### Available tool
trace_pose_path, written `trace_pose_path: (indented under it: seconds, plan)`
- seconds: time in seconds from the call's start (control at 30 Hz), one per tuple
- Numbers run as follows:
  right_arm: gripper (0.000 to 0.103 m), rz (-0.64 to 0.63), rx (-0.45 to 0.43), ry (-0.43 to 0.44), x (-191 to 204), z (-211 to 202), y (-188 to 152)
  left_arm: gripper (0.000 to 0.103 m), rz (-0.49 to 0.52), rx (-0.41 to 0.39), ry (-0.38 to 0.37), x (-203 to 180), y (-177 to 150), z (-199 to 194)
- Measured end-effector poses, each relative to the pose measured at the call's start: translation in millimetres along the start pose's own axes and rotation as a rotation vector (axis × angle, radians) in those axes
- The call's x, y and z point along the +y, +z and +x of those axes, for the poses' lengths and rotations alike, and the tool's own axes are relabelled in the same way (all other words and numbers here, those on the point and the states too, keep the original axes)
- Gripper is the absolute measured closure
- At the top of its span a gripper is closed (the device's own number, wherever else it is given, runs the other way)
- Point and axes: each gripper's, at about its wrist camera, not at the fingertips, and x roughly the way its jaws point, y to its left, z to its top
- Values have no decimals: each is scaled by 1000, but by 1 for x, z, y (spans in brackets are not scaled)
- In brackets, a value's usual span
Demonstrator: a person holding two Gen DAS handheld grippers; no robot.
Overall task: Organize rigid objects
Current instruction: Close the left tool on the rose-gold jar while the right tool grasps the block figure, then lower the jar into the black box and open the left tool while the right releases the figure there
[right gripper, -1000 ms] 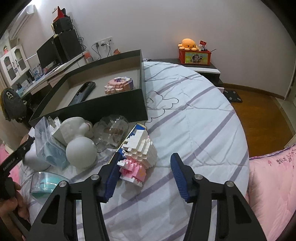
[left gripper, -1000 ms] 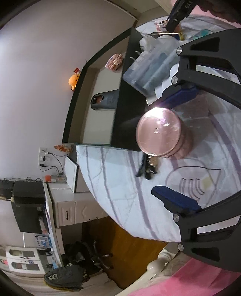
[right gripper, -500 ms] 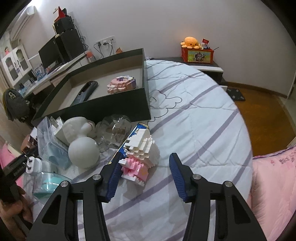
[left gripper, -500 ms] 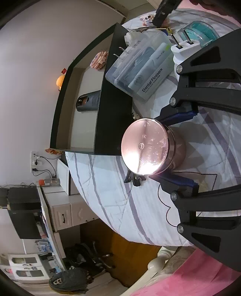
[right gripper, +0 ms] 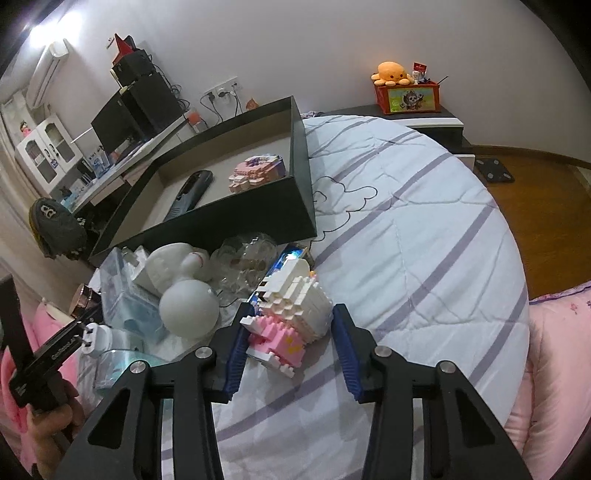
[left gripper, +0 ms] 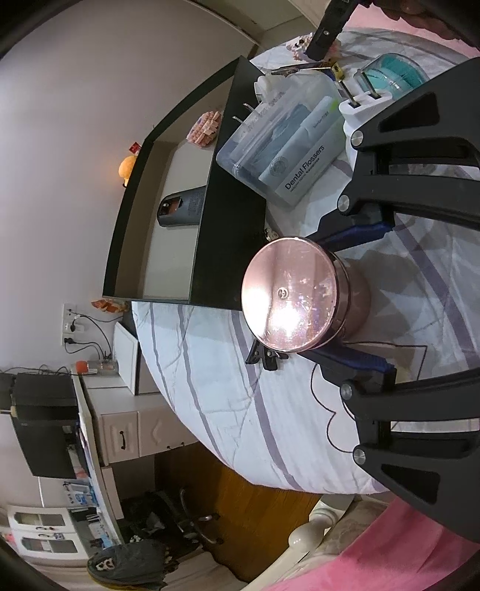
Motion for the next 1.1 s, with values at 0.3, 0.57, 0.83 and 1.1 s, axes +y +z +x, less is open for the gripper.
trace_pose_path:
  seconds: [0.3,0.57,0.83,1.1]
  plan:
    - [59,-50,-41,42,24,-19,12,55,4,-37,8,4,7,-24]
    - [59,-143,-99,85,60,-31,42,55,37,-124,-5,-7,44,-55]
    - [59,-232,-157,98,90,-22,103,55,90,-193,-30,-30,107,-52]
    - [59,-259,-77,80,97,46,148,55,125,-107,-63,-59,156,18]
